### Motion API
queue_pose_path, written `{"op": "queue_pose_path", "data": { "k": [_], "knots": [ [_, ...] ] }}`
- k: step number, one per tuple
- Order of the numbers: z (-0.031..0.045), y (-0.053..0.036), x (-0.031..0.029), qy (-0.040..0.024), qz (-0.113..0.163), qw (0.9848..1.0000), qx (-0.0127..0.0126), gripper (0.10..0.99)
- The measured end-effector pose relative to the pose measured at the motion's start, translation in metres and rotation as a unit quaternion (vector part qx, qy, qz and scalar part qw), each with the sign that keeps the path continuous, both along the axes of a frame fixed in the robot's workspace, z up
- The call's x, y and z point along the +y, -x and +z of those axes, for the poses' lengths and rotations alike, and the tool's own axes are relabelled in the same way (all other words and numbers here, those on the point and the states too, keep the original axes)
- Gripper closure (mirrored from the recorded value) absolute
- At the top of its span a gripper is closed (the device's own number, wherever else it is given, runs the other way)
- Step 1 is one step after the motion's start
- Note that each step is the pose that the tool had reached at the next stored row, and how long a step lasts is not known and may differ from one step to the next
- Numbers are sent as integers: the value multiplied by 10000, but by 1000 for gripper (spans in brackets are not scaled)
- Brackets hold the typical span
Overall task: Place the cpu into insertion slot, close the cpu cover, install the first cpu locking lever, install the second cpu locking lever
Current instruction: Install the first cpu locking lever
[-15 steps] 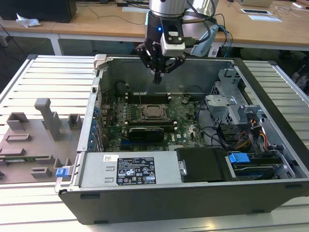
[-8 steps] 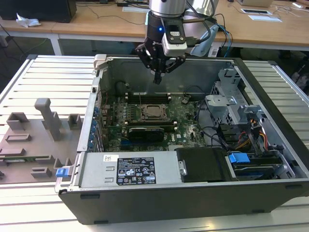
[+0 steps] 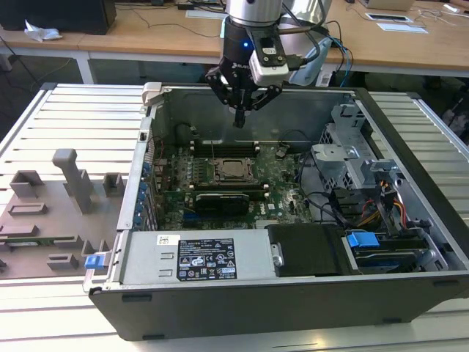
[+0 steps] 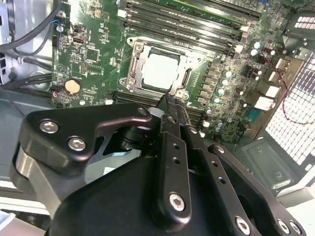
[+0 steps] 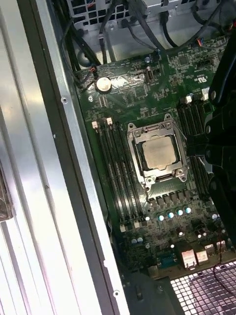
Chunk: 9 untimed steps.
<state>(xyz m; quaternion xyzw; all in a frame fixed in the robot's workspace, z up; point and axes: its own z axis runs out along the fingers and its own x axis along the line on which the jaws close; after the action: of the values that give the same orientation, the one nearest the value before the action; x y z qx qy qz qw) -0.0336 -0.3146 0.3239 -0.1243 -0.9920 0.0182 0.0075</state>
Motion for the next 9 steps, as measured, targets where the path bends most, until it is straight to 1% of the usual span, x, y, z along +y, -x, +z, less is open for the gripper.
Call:
{"op": "queue_pose_path", "data": {
  "k": [1, 2, 3, 4, 6, 7, 9],
  "knots": [
    [0, 0, 0, -35, 115, 9999, 0, 980],
    [-1, 0, 0, -112, 237, 9997, -1, 980],
    [-2, 0, 0, -170, 405, 9990, 0, 980],
    [-2, 0, 0, -193, 506, 9985, 0, 980],
    [-3, 0, 1, -206, 726, 9971, 4, 980],
    [-3, 0, 0, -216, 922, 9955, 7, 980],
    [-3, 0, -1, -236, 1128, 9933, 10, 980]
  ]
}}
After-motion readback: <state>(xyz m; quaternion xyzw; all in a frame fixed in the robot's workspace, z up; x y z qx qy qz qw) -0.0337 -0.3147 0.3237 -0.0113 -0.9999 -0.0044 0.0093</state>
